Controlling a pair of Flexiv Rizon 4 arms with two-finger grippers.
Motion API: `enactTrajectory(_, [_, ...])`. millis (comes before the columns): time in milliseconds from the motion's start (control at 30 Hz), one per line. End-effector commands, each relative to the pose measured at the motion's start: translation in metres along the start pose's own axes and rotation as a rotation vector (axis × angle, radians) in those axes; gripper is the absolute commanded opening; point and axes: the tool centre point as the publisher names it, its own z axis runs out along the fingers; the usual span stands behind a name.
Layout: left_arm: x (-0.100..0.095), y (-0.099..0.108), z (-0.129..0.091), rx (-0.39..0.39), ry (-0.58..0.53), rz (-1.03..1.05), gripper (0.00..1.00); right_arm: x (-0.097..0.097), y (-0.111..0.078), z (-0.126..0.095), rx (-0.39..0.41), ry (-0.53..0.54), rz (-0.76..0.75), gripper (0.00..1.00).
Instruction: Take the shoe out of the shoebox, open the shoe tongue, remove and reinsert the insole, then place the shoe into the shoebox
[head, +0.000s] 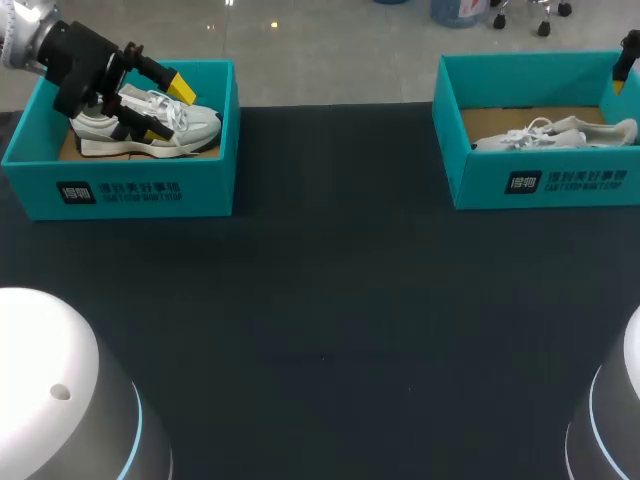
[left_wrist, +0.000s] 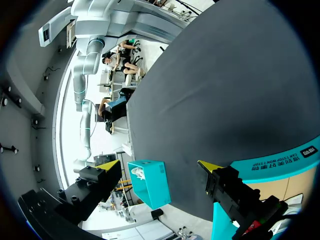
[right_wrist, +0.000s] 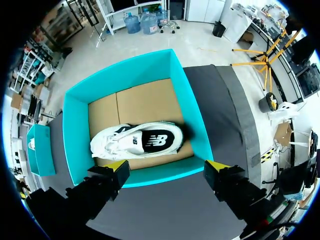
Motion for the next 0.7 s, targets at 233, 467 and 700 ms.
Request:
enactTrajectory(233, [0.0,-0.001,0.0,0.0,0.003,0.001,1.0,0.0,0.001,0.0,0.001,0.0,0.0,1.0])
enactTrajectory(467, [0.0,-0.001,0.0,0.0,0.003,0.001,1.0,0.022,-0.04,-0.017,-0.064,0.24,-0.426,1.0])
enactTrajectory(700, [0.0,-0.001,0.0,0.0,0.003,0.001,1.0,0.036,-0.078,-0.04,-0.094,0.28,-0.634,1.0])
